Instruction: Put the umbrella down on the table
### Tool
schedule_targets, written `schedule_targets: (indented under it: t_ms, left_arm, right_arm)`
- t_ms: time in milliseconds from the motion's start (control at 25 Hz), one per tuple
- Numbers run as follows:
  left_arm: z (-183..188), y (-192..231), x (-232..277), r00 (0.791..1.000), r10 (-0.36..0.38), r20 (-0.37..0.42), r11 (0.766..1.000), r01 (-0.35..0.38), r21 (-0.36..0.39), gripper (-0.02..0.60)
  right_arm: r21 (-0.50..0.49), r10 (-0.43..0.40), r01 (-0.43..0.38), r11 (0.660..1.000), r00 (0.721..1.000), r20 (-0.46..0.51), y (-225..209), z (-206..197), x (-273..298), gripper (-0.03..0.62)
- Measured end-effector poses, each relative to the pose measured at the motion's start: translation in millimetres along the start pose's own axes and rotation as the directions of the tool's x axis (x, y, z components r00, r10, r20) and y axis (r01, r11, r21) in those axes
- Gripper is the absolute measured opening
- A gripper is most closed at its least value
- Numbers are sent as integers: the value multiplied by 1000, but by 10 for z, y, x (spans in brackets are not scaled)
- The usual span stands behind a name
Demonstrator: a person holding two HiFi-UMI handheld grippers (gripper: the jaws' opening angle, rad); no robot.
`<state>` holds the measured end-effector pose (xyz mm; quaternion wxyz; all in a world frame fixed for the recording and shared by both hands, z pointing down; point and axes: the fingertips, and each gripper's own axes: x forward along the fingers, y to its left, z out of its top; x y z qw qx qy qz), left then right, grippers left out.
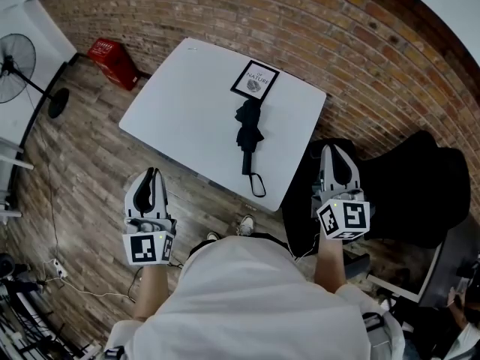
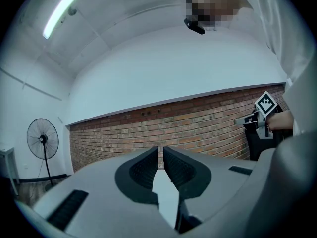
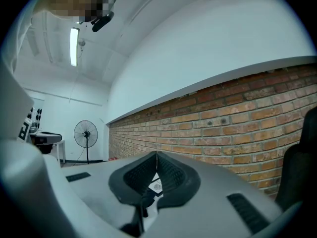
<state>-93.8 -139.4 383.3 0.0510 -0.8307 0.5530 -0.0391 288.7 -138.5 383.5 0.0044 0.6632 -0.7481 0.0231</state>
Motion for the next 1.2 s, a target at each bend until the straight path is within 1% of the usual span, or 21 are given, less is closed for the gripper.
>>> schedule_targets:
  t_ms: [160, 280, 440, 680, 1200]
  left_arm:
    - [-23, 19, -15, 1000, 14, -7, 1000, -14, -1, 54]
    - [-38, 34, -16, 1000, 23, -10, 1000, -23, -3, 54]
    - [-60, 24, -1, 1000, 31, -6, 999, -31, -14, 54]
    - [-41, 48, 40, 999, 32, 2, 999, -32, -16, 54]
    - [-20, 78, 98, 1000, 28, 8, 999, -28, -18, 54]
  right_arm:
    - [-3, 19, -19, 1000, 1000, 16, 33, 19, 54, 20]
    - [-27, 33, -32, 999, 999, 38, 83, 61, 87, 20]
    - [-43, 50, -48, 998, 998, 40, 115, 51, 147, 20]
    - [-75, 45, -43, 996, 999, 27, 149, 52, 178, 20]
    - [-85, 48, -46, 995, 998, 28, 154, 76, 229, 20]
